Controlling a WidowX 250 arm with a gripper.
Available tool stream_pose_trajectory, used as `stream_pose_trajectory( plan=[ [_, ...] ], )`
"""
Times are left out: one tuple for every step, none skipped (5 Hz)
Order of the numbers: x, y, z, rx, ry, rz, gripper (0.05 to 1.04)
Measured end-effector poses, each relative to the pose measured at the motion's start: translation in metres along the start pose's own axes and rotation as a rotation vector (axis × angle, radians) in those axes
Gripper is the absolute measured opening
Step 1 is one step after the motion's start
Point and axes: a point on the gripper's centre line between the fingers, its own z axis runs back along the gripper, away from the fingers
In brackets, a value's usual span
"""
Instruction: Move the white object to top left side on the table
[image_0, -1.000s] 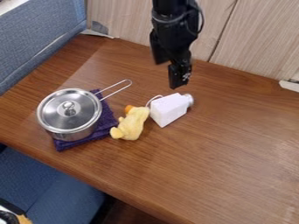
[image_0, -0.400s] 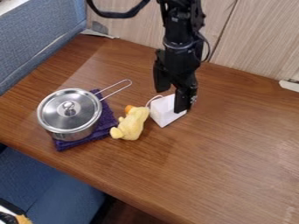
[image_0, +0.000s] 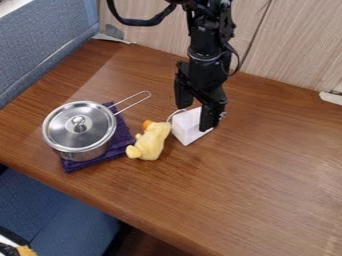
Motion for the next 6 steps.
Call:
stream_pose_trajectory(
  plan=[
    [-0.003, 0.005, -0.01, -0.003, 0.024, 0.037, 1.0],
    [-0.002, 0.006, -0.014, 0.003, 0.037, 0.031, 1.0],
    [-0.002, 0.001, -0.021, 0.006, 0.061, 0.013, 0.963],
    [0.001, -0.002, -0.021, 0.045, 0.065, -0.018, 0.699],
    [-0.002, -0.012, -0.021, 0.086, 0.074, -0.067, 0.657],
    [-0.005, -0.016, -0.019, 0.092, 0.073, -0.088, 0.657]
  ],
)
